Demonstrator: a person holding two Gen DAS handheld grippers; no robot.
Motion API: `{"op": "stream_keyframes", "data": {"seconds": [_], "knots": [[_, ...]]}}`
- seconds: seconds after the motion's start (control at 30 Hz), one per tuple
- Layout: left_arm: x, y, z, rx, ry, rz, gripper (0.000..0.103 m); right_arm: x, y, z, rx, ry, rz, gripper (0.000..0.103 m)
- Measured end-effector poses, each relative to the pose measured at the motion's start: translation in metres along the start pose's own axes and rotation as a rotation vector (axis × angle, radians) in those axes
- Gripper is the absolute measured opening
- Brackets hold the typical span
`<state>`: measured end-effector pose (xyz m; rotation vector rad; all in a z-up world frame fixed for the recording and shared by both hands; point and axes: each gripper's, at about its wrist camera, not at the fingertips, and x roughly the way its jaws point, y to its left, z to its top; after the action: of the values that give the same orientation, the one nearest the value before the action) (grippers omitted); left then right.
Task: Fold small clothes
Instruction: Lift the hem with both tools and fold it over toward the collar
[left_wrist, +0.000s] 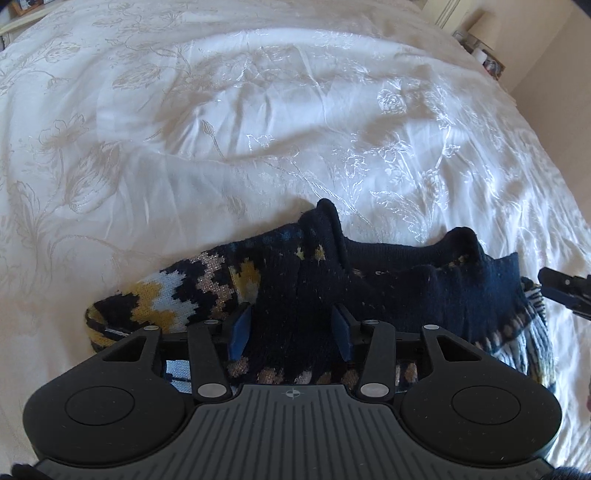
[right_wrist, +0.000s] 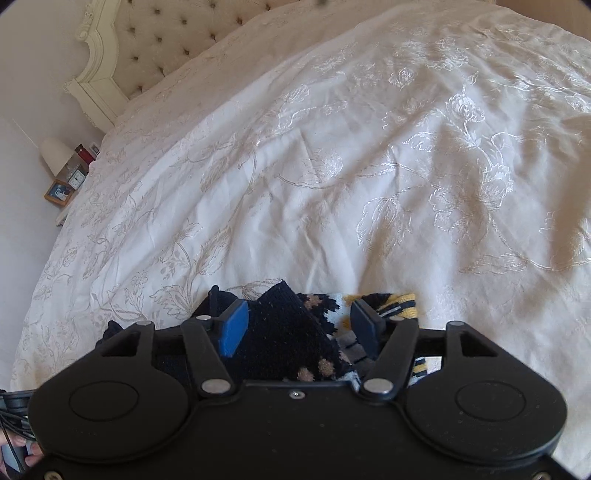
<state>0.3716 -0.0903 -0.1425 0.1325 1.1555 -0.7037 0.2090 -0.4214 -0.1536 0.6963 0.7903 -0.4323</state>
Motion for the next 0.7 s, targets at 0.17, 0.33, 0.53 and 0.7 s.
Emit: {"op": "stream_keyframes", "data": {"seconds": [0.17, 0.33, 0.53, 0.7], "knots": [[-0.002, -0.009, -0.002, 0.049, -0.025, 0.024, 0.009, 0.016, 0.013, -0.004, -0.139, 0.05, 0.001, 0.066], [-0.018, -0.015, -0.011, 0.041, -0.096, 0.058, 0.008, 0.04, 0.028, -0.008, -0.243, 0.109, -0.011, 0.057], [-0.062, -0.025, -0.016, 0.11, -0.217, 0.103, 0.008, 0.011, 0.04, -0.004, -0.221, 0.035, 0.061, 0.012], [-0.038, -0.012, 0.005, 0.079, -0.172, 0.137, 0.008, 0.027, 0.05, 0.012, -0.234, 0.043, 0.002, 0.011]]}}
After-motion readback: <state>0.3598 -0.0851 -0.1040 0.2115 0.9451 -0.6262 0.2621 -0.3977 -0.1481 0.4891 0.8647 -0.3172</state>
